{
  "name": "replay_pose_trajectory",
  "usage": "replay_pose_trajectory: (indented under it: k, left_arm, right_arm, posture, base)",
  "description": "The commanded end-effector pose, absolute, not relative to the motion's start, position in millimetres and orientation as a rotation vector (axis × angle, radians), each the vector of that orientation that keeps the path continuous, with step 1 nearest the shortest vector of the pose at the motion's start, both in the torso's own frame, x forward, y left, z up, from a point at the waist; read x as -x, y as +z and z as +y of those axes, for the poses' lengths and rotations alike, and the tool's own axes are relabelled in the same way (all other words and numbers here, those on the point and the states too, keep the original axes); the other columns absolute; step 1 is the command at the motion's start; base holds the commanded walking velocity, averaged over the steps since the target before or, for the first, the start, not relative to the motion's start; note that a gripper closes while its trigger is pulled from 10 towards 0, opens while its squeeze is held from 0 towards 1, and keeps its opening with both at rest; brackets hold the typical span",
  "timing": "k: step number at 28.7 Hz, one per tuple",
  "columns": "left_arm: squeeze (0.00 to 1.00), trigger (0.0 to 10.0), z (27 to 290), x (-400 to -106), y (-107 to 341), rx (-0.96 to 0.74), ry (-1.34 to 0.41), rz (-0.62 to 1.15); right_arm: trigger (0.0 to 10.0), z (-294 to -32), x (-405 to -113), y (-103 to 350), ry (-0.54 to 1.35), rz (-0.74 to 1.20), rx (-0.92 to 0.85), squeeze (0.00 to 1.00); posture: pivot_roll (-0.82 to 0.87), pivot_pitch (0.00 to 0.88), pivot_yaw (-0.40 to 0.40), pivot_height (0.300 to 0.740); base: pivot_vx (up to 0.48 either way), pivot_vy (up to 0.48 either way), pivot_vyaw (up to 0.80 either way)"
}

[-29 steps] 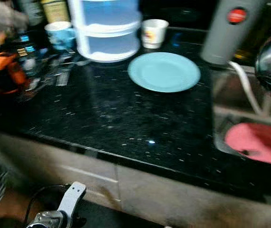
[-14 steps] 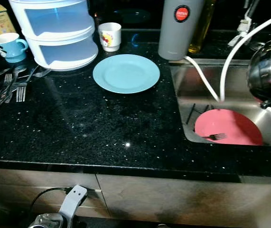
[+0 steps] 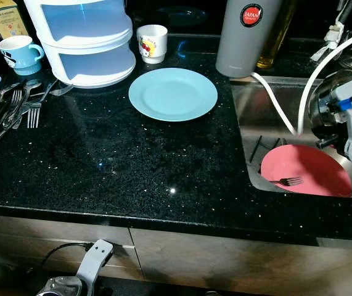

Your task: Kitchen organization

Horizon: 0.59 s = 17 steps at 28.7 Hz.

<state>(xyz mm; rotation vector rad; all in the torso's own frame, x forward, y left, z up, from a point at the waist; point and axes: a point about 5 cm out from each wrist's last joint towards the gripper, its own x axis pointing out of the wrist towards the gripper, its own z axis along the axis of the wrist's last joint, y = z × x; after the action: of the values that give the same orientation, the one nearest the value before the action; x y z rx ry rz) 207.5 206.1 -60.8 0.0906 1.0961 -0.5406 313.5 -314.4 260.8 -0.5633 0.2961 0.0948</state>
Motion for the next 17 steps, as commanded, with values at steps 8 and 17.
replay_pose_trajectory:
  k: [8,17]
  left_arm:
    - [0.0,10.0,207,-209,-60,-0.089,-0.53,1.087]
    - [0.0,10.0,207,-208,-61,-0.091,-0.531,1.089]
  right_arm:
    - [10.0,-328,-313,242,0.01,0.447,0.651,0.0]
    - [10.0,-321,-321,237,0.025,0.414,0.609,1.0]
  posture:
    - [-0.01,0.119,0.02,0.74]
    - [0.0,0.118,0.017,0.74]
  base:
    - [0.0,0.0,0.0]
    - [0.0,0.0,0.0]
